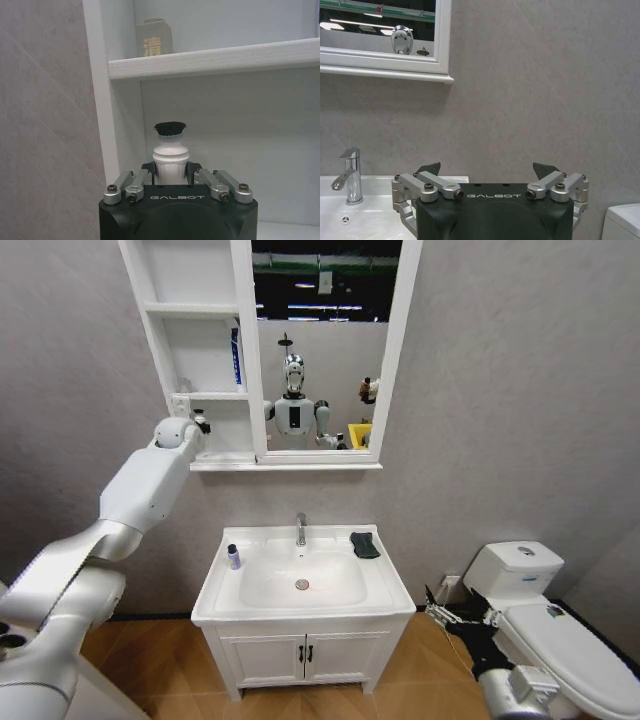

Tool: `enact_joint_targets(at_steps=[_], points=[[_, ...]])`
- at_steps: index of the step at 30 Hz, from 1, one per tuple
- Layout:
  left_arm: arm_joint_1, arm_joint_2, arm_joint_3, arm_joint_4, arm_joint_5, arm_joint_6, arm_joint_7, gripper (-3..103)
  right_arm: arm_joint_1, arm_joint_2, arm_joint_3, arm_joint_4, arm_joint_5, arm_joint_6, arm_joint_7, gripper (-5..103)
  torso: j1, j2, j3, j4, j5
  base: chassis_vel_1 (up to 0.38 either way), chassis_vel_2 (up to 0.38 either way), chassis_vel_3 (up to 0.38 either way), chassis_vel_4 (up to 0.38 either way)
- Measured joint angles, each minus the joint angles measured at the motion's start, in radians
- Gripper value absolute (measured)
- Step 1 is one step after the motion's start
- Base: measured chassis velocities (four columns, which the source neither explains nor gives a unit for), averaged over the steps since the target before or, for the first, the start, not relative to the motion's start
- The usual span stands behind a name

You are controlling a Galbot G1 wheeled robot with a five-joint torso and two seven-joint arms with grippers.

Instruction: Move facial cleanser and shampoo from washbasin to cabinet, then wipe washbasin with towel.

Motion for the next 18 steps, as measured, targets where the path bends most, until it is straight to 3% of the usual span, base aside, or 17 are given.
enact_joint_targets(at_steps=[14, 18], points=[[-0.004, -0.028, -0.029, 0.013, -0.012, -0.006, -0.003, 30, -0.011, 0.006, -0.004, -0.021, -0.010, 0.019, -0.001, 100, 0.000, 0.000, 0.000, -0.0003, 0.0000, 0.000, 0.000, 0.000, 0.000], [-0.006, -0.057, -0.043, 0.037, -0.017, -0.030, 0.019, 30, -0.012, 0.006, 0.003, -0.023, -0.004, 0.022, -0.001, 100, 0.000, 0.000, 0.000, -0.0003, 0.0000, 0.000, 0.000, 0.000, 0.000]])
